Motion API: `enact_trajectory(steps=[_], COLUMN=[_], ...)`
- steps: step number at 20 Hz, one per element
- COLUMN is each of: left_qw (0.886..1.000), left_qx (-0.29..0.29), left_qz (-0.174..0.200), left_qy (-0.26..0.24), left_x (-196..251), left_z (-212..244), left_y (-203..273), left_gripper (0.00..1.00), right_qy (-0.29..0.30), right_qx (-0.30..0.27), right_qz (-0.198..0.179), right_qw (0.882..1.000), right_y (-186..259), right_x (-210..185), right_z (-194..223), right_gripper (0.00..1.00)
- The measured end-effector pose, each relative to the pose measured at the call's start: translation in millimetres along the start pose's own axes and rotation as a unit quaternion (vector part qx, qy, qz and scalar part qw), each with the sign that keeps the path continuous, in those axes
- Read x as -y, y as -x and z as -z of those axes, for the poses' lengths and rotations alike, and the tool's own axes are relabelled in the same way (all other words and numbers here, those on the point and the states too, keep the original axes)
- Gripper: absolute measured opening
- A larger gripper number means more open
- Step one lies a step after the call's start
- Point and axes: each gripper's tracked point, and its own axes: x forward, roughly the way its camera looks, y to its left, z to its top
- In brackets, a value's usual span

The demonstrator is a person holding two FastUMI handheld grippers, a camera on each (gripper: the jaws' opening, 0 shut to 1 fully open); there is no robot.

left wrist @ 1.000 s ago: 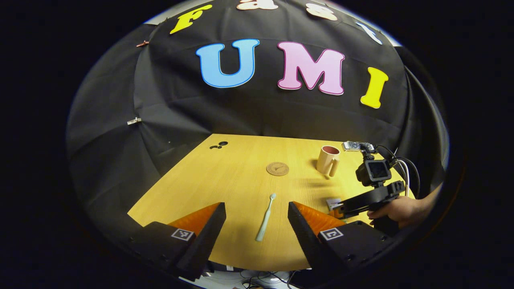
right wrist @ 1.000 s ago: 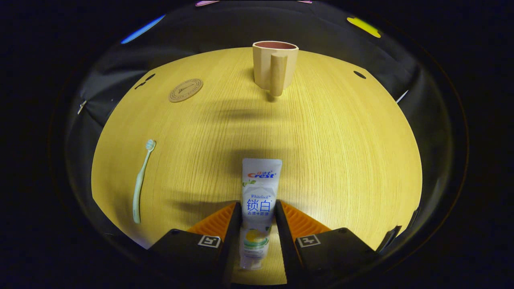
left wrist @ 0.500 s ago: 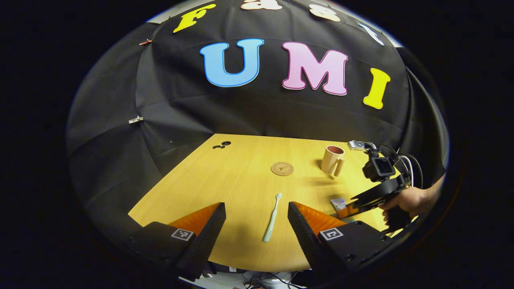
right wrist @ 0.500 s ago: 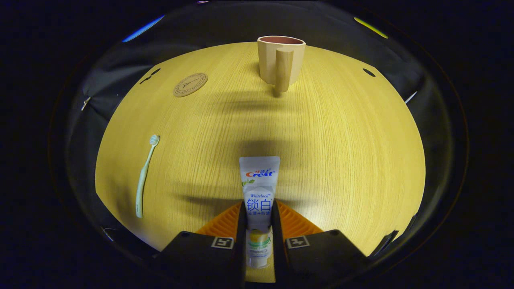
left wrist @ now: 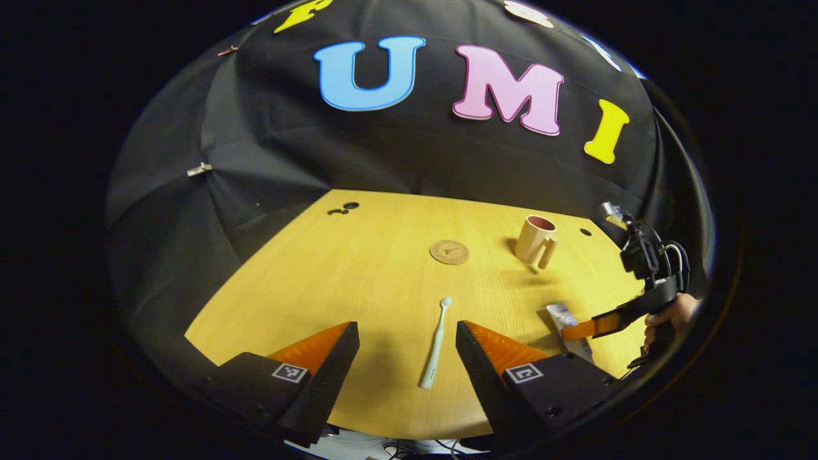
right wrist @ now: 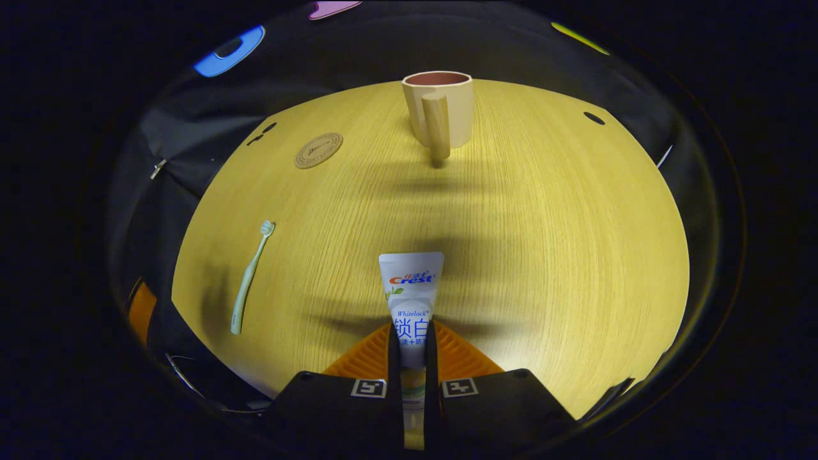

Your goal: Put the toothbrush and toothpaste on the desktop into the cup, then pick up the cup and place it on the coaster on the desktop.

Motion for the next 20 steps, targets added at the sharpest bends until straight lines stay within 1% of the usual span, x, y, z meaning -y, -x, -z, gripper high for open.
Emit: enact_trajectory(steps=[3, 4, 6, 8, 11, 14, 17, 19, 20], left_qw=[0.998, 0.997, 0.995, 0.99, 0.982, 0.974, 0.967, 0.961, 0.96], left_qx=[-0.049, -0.063, -0.088, -0.125, -0.173, -0.204, -0.231, -0.258, -0.257], left_qz=[0.042, 0.048, 0.053, 0.048, 0.051, 0.051, 0.041, 0.035, 0.036], left_qy=[0.013, 0.007, -0.018, -0.036, -0.055, -0.09, -0.094, -0.098, -0.104], left_x=[9.6, 10.7, 15.7, 15.5, 21.9, 28.7, 30.2, 30.1, 30.0], left_z=[14.3, 18.8, 28.0, 38.4, 53.4, 60.1, 67.4, 75.5, 75.5], left_y=[-27.4, -36.4, -55.4, -67.8, -85.9, -106.5, -120.5, -125.3, -127.7], left_gripper=[0.93, 0.91, 0.91, 0.91, 0.9, 0.88, 0.86, 0.83, 0.8], right_qy=[-0.005, -0.011, -0.021, -0.033, -0.046, -0.064, -0.086, -0.088, -0.088], right_qx=[0.024, 0.03, 0.041, 0.054, 0.075, 0.078, 0.08, 0.083, 0.087], right_qz=[-0.011, -0.013, -0.009, -0.001, 0.005, 0.011, 0.006, 0.006, 0.005], right_qw=[1.0, 0.999, 0.999, 0.998, 0.996, 0.995, 0.993, 0.993, 0.992], right_y=[20.4, 25.7, 33.6, 41.6, 58.1, 67.0, 74.0, 73.9, 73.9], right_x=[10.3, 15.1, 28.5, 41.0, 56.9, 73.4, 80.6, 82.3, 82.1], right_z=[-7.1, -9.5, -11.1, -14.3, -14.8, -6.0, 3.5, 3.1, 2.5], right_gripper=[0.17, 0.16, 0.16, 0.16, 0.16, 0.16, 0.16, 0.16, 0.16])
